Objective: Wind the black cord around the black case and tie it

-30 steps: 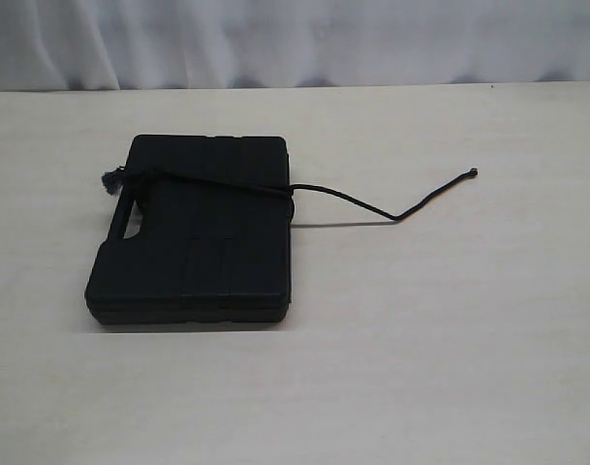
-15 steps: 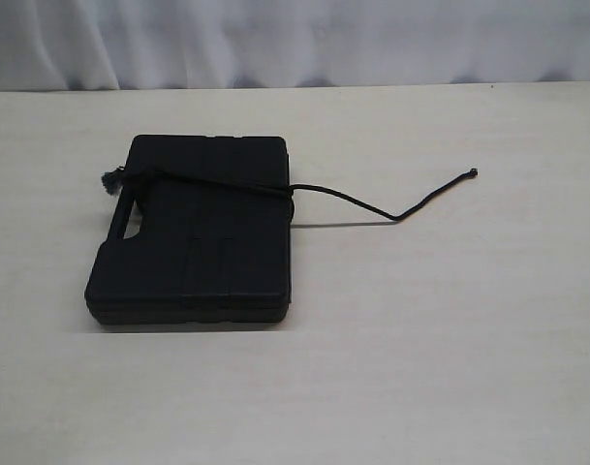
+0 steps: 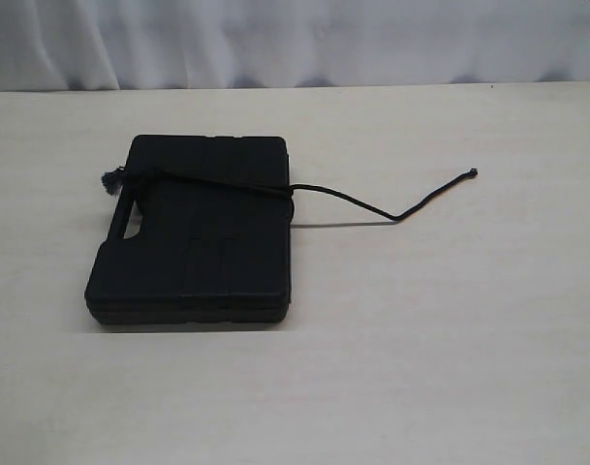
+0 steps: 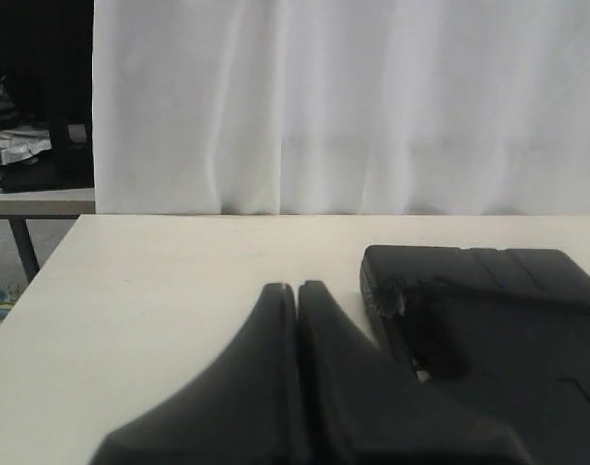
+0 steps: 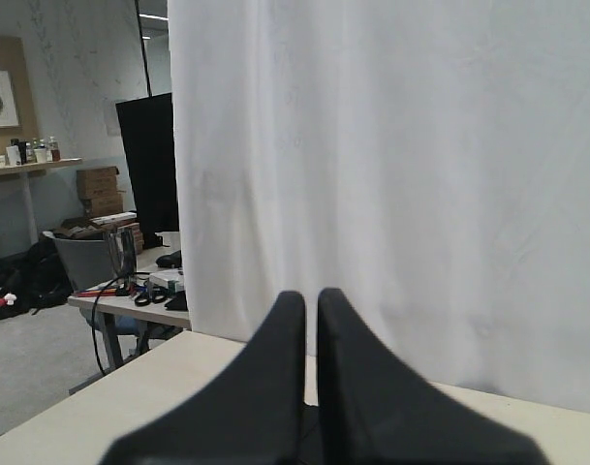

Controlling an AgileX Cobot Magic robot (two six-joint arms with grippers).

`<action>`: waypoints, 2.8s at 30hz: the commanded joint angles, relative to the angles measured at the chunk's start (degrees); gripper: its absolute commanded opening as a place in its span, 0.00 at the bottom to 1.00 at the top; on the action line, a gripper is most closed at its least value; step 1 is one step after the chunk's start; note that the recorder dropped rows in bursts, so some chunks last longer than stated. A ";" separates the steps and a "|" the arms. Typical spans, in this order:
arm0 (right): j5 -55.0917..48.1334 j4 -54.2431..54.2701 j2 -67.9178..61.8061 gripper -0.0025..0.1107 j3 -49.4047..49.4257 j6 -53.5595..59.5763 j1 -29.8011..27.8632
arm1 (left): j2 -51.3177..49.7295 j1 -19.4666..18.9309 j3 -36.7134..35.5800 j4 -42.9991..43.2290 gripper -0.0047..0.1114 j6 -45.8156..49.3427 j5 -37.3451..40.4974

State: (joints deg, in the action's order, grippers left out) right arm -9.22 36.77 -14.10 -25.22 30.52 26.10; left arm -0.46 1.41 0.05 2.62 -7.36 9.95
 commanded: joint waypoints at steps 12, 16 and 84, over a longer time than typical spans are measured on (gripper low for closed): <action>-0.11 0.05 0.27 0.06 0.29 -0.22 -0.02 | 0.46 -0.14 -0.05 0.07 0.04 6.49 7.34; -0.11 0.05 0.27 0.06 0.29 -0.22 -0.02 | 0.46 -0.14 -0.05 0.07 0.04 6.61 7.34; 19.85 -36.02 14.10 0.06 24.48 -21.61 -15.81 | 0.46 -0.14 -0.05 -0.22 0.04 6.64 7.43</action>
State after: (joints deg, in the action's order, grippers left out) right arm 9.78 1.62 -0.30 -2.61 10.09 14.05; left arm -0.46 1.41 0.05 2.62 -0.89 17.52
